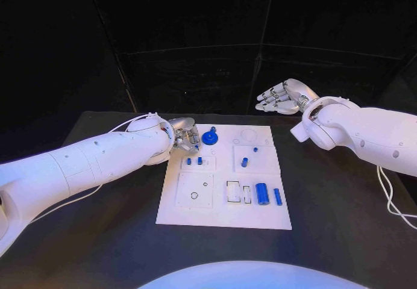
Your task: Assemble the parts on the task board
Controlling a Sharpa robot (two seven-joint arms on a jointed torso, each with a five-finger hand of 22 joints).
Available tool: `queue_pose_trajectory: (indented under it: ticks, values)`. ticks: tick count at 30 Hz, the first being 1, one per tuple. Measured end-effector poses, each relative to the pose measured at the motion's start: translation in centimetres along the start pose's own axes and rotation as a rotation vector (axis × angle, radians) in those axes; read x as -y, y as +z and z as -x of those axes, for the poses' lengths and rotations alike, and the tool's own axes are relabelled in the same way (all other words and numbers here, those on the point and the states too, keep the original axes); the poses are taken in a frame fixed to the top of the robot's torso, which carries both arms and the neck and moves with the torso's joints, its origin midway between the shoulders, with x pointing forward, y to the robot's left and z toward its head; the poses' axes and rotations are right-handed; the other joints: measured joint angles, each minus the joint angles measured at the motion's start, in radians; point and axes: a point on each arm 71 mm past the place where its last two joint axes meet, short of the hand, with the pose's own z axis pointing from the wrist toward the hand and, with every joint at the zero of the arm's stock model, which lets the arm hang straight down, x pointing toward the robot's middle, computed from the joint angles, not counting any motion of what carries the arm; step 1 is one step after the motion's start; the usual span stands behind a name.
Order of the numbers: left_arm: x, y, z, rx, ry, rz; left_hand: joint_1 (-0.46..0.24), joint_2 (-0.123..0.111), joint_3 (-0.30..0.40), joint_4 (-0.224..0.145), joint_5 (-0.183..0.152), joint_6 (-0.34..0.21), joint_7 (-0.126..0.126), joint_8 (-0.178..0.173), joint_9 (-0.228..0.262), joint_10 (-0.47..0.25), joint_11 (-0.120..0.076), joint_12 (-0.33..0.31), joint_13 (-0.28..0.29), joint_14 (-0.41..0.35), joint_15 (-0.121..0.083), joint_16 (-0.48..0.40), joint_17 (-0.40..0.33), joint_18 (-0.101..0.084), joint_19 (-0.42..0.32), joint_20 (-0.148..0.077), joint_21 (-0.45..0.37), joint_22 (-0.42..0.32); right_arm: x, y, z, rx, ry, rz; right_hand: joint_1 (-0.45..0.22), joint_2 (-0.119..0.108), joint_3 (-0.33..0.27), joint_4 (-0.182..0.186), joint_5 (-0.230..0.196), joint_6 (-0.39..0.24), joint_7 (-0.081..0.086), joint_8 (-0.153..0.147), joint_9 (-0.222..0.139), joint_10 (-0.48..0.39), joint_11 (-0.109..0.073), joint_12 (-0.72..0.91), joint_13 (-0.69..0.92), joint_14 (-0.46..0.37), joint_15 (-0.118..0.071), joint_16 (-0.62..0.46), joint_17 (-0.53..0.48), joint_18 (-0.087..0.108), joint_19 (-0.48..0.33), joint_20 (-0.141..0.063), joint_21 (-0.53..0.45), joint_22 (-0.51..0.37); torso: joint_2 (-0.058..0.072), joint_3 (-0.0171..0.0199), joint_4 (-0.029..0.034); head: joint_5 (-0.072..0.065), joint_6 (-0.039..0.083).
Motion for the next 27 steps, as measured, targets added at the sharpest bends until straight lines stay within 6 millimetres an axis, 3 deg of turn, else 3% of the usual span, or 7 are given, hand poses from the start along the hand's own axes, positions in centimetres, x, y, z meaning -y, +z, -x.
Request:
queue_pose_trajectory:
  ticks: [21,27]
  values:
    - [0.35,0.08,-0.17,-0.008,0.007,-0.013,0.000,0.000,0.003,-0.003,0.000,0.004,-0.004,-0.001,0.000,0.004,-0.003,-0.005,0.003,0.000,0.000,0.000,0.000,0.000,0.000,0.000,0.008,0.009,0.05,0.08,-0.06,-0.001,0.000,-0.004,-0.005,0.005,-0.003,-0.003,0.000,0.000,0.000,0.000,0.000,0.000,0.000,0.000,0.000,0.000,0.000,0.000,-0.002,0.000,0.000,0.000,0.000,-0.002,0.000,0.0000,0.0003,0.001,-0.004]
    - [0.31,0.13,-0.20,-0.012,0.009,-0.010,-0.011,-0.011,0.003,-0.003,0.000,-0.004,0.004,-0.019,-0.006,0.004,-0.003,-0.019,0.003,0.000,0.000,0.000,-0.005,0.000,0.000,0.000,0.008,0.009,0.04,0.10,-0.09,-0.002,0.001,-0.005,-0.005,0.005,-0.003,-0.003,0.000,0.000,0.000,0.000,0.000,0.000,0.000,0.000,0.000,0.000,0.000,0.000,-0.004,0.000,0.000,0.000,-0.004,-0.002,0.000,0.0000,0.0003,0.002,-0.004]
